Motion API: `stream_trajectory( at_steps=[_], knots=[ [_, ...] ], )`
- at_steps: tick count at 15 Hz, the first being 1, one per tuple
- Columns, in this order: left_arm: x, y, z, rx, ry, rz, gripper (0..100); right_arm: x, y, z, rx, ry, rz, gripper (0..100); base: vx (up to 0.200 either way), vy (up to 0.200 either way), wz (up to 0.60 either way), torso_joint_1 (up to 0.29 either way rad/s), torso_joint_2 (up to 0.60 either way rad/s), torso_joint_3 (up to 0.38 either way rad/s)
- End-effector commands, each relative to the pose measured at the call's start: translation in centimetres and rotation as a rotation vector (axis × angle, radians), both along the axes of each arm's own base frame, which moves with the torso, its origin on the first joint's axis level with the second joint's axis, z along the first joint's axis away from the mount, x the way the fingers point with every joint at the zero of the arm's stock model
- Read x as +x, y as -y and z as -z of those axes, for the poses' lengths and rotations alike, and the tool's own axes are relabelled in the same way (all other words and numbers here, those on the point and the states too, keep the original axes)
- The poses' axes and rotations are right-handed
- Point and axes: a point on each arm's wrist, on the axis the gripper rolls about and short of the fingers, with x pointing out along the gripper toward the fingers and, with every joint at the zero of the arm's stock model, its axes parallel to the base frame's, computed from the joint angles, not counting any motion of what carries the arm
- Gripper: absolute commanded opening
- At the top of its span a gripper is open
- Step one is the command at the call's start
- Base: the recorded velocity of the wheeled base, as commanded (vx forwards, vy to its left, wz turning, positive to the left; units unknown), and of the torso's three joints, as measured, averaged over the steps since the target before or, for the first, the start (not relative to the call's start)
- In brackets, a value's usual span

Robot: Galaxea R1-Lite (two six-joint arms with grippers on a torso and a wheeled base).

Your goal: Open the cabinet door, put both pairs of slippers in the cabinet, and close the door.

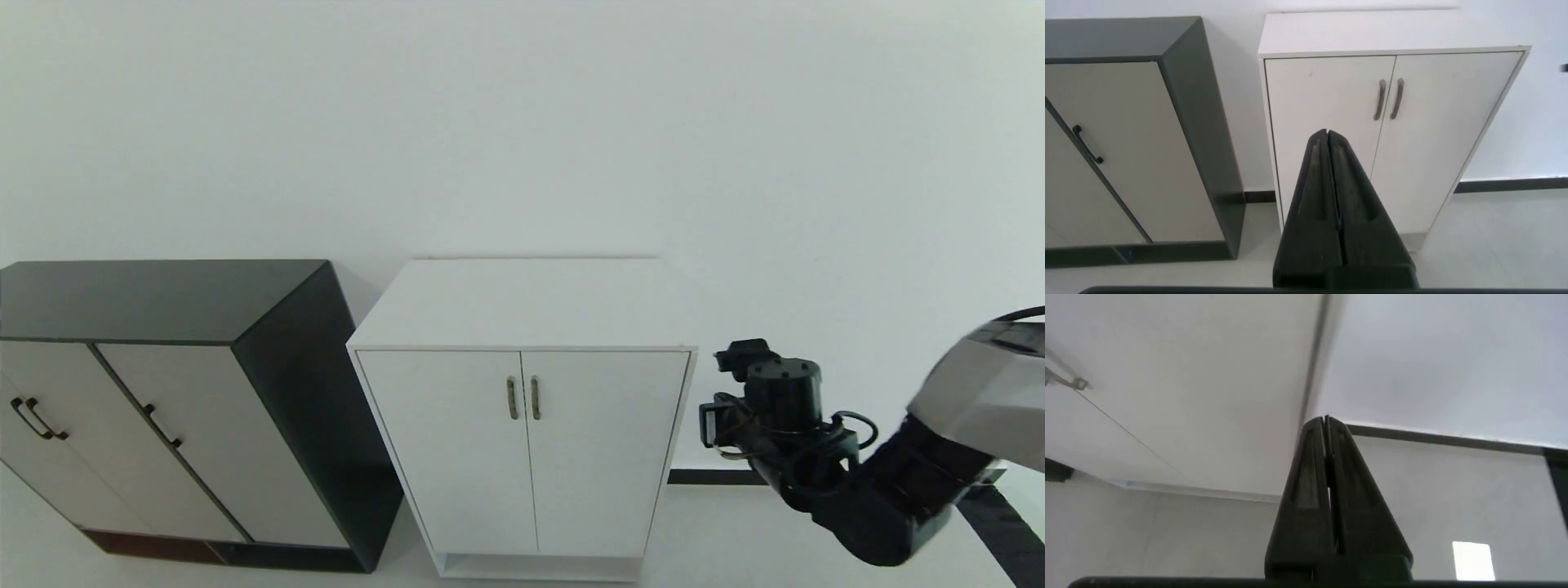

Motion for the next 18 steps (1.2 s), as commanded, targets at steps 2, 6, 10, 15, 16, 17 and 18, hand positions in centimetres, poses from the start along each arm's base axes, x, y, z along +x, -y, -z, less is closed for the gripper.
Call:
stream_trajectory(
  at_steps=[2,6,10,15,16,17,18],
  knots=[
    [0.0,0.0,0.0,0.0,-0.001,0.0,0,-10.3,6.2,-3.7,0.002,0.063,0.101,0,0.0,0.0,0.0,0.0,0.0,0.0],
    [0.0,0.0,0.0,0.0,-0.001,0.0,0,-16.6,9.7,-4.9,0.03,0.145,0.169,0,0.0,0.0,0.0,0.0,0.0,0.0],
    [0.0,0.0,0.0,0.001,-0.001,0.0,0,-25.1,13.6,-5.2,0.006,0.119,0.134,0,0.0,0.0,0.0,0.0,0.0,0.0],
    [0.0,0.0,0.0,0.0,-0.001,0.0,0,-31.0,16.2,-2.0,0.085,0.166,-0.172,0,0.0,0.0,0.0,0.0,0.0,0.0],
    [0.0,0.0,0.0,0.0,-0.001,0.0,0,-31.5,16.2,-1.8,0.111,0.17,-0.219,0,0.0,0.0,0.0,0.0,0.0,0.0],
    [0.0,0.0,0.0,0.0,-0.001,0.0,0,-31.7,16.2,-1.7,0.137,0.188,-0.266,0,0.0,0.0,0.0,0.0,0.0,0.0],
    [0.0,0.0,0.0,0.001,0.0,0.0,0,-32.0,16.1,-1.3,0.13,0.194,-0.324,0,0.0,0.0,0.0,0.0,0.0,0.0]
  ],
)
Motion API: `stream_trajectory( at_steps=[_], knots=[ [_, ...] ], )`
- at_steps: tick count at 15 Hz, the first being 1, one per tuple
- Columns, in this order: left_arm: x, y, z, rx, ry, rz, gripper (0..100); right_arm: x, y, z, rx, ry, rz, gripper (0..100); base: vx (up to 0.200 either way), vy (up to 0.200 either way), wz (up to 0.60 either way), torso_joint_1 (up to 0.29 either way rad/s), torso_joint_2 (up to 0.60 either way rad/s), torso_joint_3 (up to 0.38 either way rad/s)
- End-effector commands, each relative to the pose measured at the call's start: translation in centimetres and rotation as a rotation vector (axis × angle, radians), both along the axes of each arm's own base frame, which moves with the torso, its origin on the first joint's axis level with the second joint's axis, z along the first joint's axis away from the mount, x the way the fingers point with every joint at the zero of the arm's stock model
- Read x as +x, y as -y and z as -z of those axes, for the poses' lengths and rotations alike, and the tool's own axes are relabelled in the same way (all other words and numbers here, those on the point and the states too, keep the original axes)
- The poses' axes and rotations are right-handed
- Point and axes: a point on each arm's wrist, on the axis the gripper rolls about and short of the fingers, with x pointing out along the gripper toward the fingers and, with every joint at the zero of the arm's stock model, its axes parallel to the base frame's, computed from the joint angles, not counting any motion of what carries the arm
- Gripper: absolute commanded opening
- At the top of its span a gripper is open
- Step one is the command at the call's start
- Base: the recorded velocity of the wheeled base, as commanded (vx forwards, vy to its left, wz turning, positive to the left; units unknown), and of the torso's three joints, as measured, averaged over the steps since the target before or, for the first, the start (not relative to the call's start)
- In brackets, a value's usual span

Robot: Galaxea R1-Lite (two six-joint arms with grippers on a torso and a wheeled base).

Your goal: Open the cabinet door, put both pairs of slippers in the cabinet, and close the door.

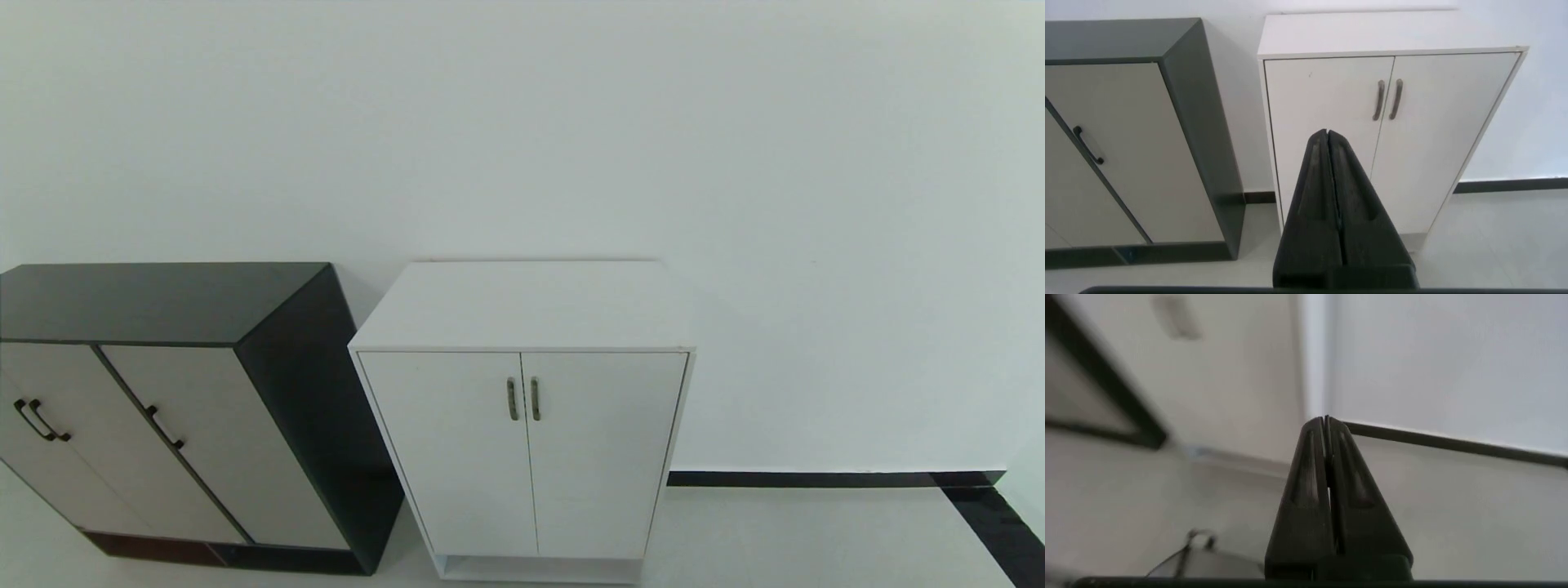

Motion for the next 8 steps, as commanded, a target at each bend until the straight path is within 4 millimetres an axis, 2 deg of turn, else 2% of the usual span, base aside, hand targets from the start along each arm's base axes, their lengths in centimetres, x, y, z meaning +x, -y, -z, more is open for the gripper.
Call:
stream_trajectory(
  at_steps=[1,4,5,8],
  knots=[
    [0.01,0.0,-0.01,0.0,0.0,0.0,0,-1.85,0.59,0.94,0.042,0.143,-0.058,0,0.0,0.0,0.0,0.0,0.0,0.0],
    [0.01,0.0,0.01,0.001,-0.002,0.0,0,-1.58,0.32,0.88,0.014,0.103,0.06,0,0.0,0.0,0.0,0.0,0.0,0.0],
    [0.01,0.0,0.01,0.0,-0.002,0.0,0,-1.49,0.12,0.82,-0.006,0.088,0.216,0,0.0,0.0,0.0,0.0,0.0,0.0],
    [0.01,0.0,0.01,0.001,-0.002,0.0,0,-2.4,0.03,1.0,0.009,0.198,0.341,0,0.0,0.0,0.0,0.0,0.0,0.0]
  ],
)
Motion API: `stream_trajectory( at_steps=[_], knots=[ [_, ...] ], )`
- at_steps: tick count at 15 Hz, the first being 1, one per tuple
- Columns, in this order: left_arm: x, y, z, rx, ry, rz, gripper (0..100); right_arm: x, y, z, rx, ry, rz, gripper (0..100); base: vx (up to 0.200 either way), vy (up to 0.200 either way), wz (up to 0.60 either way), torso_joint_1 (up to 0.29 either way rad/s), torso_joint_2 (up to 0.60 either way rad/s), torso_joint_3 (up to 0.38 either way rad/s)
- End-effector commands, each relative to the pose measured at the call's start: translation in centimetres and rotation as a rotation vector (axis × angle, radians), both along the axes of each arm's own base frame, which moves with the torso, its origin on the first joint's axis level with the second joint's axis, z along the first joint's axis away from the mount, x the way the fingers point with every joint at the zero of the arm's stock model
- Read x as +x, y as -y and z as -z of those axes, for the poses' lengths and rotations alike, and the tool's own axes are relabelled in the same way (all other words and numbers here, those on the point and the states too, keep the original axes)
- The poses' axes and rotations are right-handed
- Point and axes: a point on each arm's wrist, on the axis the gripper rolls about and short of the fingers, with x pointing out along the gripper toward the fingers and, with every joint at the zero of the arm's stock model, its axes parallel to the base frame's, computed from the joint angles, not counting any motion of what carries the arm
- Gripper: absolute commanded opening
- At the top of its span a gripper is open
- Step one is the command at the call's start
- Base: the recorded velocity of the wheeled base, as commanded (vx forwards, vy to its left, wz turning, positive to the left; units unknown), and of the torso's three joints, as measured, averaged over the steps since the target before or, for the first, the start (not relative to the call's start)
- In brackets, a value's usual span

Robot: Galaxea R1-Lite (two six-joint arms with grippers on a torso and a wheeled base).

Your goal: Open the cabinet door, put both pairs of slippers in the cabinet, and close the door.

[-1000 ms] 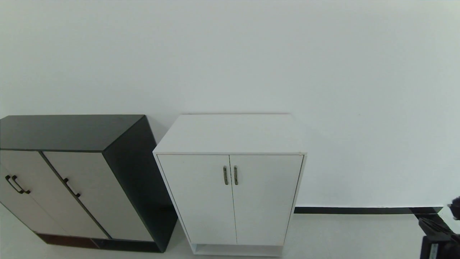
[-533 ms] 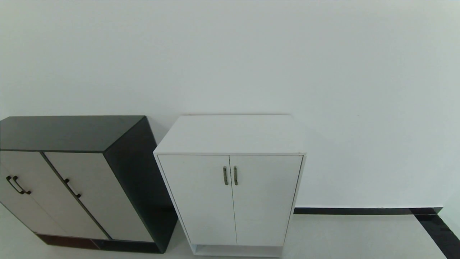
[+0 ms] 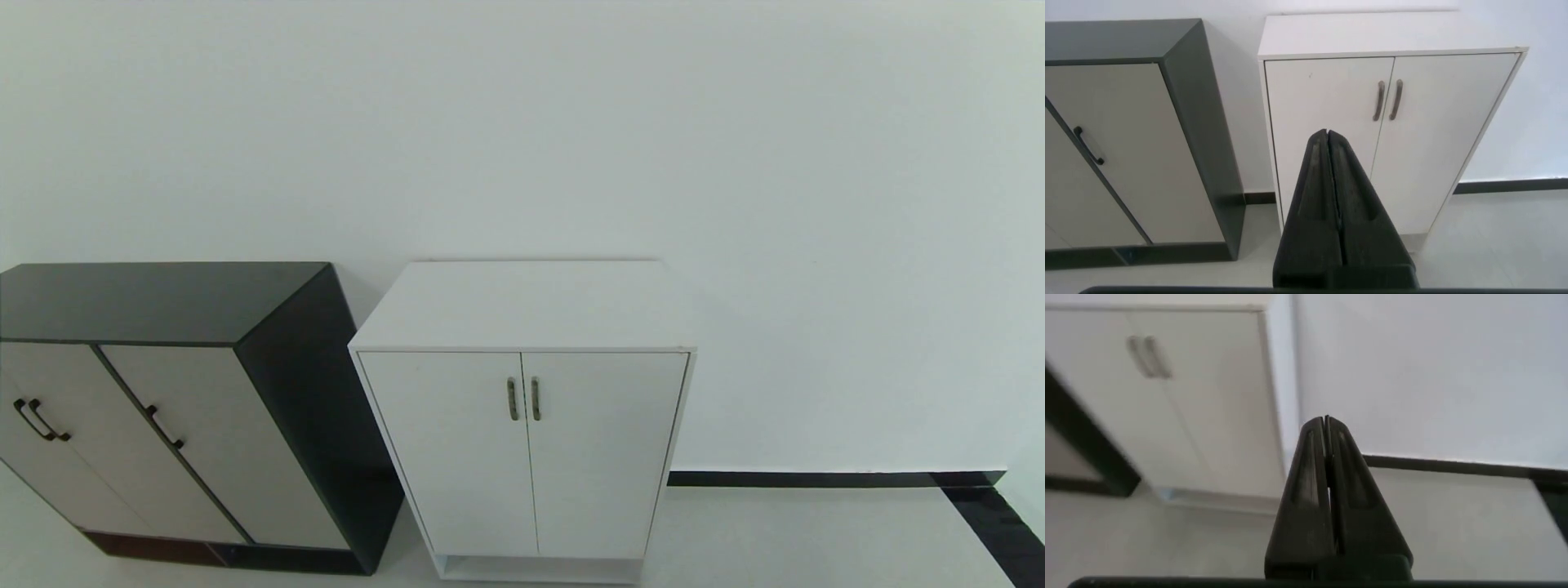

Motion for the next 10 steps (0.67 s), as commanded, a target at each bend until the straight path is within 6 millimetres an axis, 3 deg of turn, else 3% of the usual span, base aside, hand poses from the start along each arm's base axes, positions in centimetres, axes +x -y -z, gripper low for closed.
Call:
stream_trajectory(
  at_steps=[1,10],
  knots=[
    [0.01,0.0,-0.01,0.0,0.0,0.0,0,-0.84,-0.16,0.19,0.003,0.106,0.098,0,0.0,0.0,0.0,0.0,0.0,0.0],
    [0.01,0.0,0.01,0.001,-0.002,0.0,0,-0.84,-0.08,0.16,0.1,0.114,0.132,0,0.0,0.0,0.0,0.0,0.0,0.0]
  ],
)
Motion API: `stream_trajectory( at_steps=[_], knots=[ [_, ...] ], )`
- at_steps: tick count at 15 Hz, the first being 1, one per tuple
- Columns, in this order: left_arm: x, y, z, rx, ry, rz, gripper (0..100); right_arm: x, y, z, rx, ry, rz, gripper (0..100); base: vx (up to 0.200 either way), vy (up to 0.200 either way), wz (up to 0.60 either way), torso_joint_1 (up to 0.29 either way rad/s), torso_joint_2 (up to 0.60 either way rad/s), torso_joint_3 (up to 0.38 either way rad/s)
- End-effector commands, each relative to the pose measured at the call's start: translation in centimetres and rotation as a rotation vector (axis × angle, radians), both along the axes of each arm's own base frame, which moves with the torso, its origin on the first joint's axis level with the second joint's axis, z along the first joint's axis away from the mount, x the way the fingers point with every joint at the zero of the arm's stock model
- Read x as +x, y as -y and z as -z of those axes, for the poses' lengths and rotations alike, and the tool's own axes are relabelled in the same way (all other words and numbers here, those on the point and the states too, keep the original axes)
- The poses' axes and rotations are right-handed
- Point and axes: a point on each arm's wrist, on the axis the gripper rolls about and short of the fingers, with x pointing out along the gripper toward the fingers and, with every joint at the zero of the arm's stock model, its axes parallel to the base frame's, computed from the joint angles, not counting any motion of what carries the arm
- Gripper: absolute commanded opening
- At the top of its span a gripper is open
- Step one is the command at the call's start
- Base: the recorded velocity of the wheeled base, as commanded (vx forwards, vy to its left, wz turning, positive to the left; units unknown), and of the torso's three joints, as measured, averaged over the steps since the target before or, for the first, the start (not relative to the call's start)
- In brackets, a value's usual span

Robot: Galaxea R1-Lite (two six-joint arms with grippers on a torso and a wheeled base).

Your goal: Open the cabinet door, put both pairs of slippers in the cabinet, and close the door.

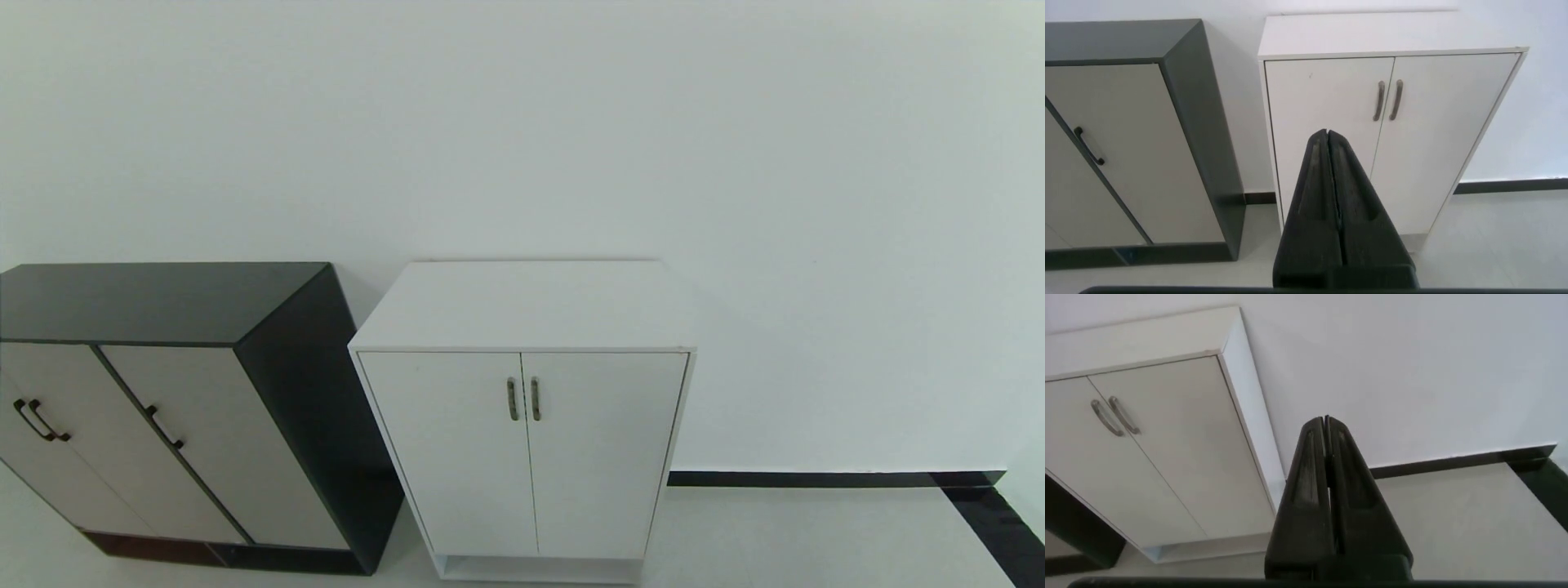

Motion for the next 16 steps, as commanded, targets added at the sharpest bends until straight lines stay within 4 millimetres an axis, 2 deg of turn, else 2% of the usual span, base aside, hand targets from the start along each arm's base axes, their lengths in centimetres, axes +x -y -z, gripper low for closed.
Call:
stream_trajectory(
  at_steps=[1,16],
  knots=[
    [0.01,0.0,-0.01,0.0,0.0,0.0,0,0.02,0.0,-0.01,-0.007,-0.003,-0.001,0,0.0,0.0,0.0,0.0,0.0,0.0],
    [0.01,0.0,-0.01,0.0,0.0,0.0,0,0.03,-0.18,0.04,-0.081,-0.011,-0.085,0,0.0,0.0,0.0,0.0,0.0,0.0]
  ],
)
